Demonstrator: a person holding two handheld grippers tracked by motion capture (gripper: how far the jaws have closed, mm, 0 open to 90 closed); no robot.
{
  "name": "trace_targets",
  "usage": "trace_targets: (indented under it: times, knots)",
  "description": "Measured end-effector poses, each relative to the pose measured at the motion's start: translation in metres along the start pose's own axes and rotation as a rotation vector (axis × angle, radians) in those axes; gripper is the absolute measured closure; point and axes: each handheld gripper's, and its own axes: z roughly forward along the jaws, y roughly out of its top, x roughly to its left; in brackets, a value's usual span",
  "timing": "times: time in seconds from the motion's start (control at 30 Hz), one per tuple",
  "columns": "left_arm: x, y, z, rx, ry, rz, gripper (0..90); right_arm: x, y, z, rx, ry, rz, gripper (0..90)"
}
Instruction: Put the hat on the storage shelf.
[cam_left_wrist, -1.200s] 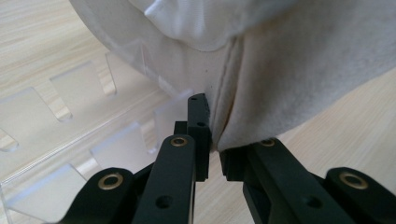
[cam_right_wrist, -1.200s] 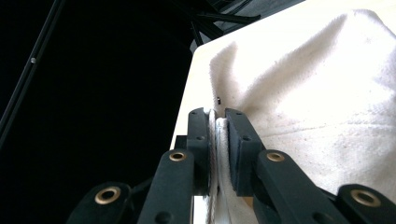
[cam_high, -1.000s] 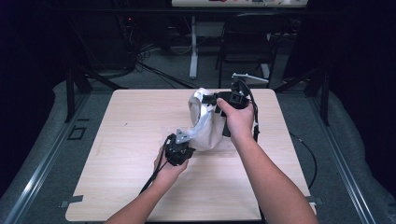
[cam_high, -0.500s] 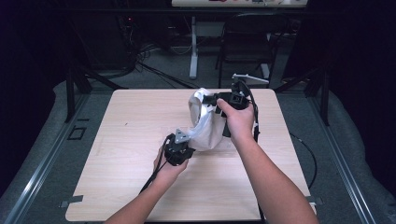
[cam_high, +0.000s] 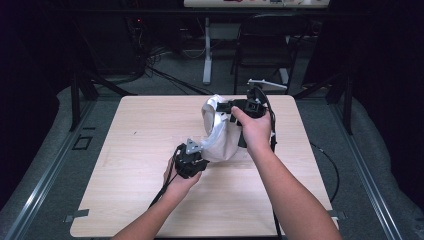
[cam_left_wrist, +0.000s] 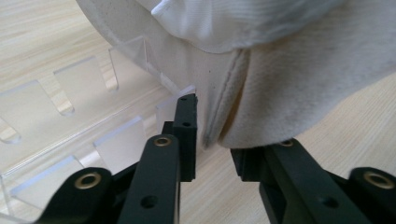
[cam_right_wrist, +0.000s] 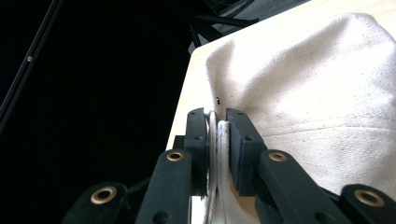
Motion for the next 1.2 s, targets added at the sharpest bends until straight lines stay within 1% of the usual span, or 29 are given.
trace_targets:
  times: [0.03,0.1,0.27,0.3,0.37,0.47,0.5,0.53,0.63,0.67,0.7,0.73,0.77,0.8,0.87,0.9,0.97,1.03,1.13,1.2]
  knots:
    - [0.0,0.0,-0.001,0.0,-0.003,-0.008,69.4,-0.001,0.0,-0.001,0.004,0.001,-0.006,79.5]
    - [0.002,0.0,-0.004,0.016,-0.019,-0.023,66.5,-0.001,0.001,-0.001,-0.006,0.004,-0.005,78.6]
    - [0.003,0.0,-0.011,0.012,-0.006,-0.004,60.4,0.0,0.001,-0.003,-0.015,0.002,-0.014,75.9]
    - [0.003,0.0,-0.013,0.007,-0.005,-0.01,58.9,0.0,0.001,-0.004,-0.018,0.003,-0.013,75.2]
    - [0.004,-0.001,-0.017,0.003,-0.013,-0.014,57.4,0.0,0.001,-0.005,-0.016,0.007,-0.018,73.5]
    - [0.005,-0.003,-0.024,-0.008,-0.015,-0.012,55.8,0.001,0.0,-0.007,-0.026,0.011,-0.027,70.0]
    - [0.005,-0.004,-0.026,-0.012,-0.014,-0.011,55.6,0.001,0.0,-0.008,-0.032,0.017,-0.023,68.7]
    - [0.005,-0.004,-0.029,-0.013,-0.018,-0.014,54.9,0.002,0.0,-0.008,-0.042,0.026,-0.025,67.1]
    - [0.006,-0.007,-0.036,-0.018,-0.029,-0.023,54.4,0.003,-0.002,-0.011,-0.041,0.033,-0.035,60.8]
    - [0.006,-0.008,-0.039,-0.024,-0.029,-0.02,54.4,0.004,-0.002,-0.012,-0.04,0.03,-0.044,60.0]
    - [0.006,-0.008,-0.041,-0.027,-0.024,-0.023,54.4,0.004,-0.003,-0.013,-0.05,0.026,-0.05,59.0]
    - [0.006,-0.009,-0.044,-0.026,-0.014,-0.018,54.4,0.005,-0.003,-0.015,-0.046,0.022,-0.06,57.6]
    - [0.006,-0.01,-0.046,-0.027,-0.01,-0.017,54.3,0.005,-0.003,-0.016,-0.057,0.018,-0.067,55.9]
    - [0.008,-0.011,-0.049,-0.025,-0.005,-0.014,53.5,0.004,-0.003,-0.018,-0.059,0.014,-0.072,54.1]
    - [0.011,-0.014,-0.054,-0.029,0.003,-0.021,52.9,0.004,-0.002,-0.021,-0.074,0.026,-0.071,50.5]
    - [0.012,-0.015,-0.057,-0.029,0.002,-0.028,52.3,0.003,-0.002,-0.022,-0.072,0.031,-0.074,49.1]
    - [0.017,-0.018,-0.061,-0.03,0.006,-0.042,51.2,0.002,-0.002,-0.025,-0.075,0.028,-0.076,47.4]
    - [0.022,-0.021,-0.066,-0.036,-0.002,-0.061,49.8,0.001,-0.002,-0.028,-0.08,0.029,-0.081,46.4]
    - [0.031,-0.022,-0.073,-0.034,-0.002,-0.069,49.3,-0.001,-0.003,-0.032,-0.08,0.041,-0.083,45.5]
    - [0.036,-0.023,-0.078,-0.047,0.003,-0.076,48.2,0.0,-0.005,-0.034,-0.078,0.052,-0.084,44.4]
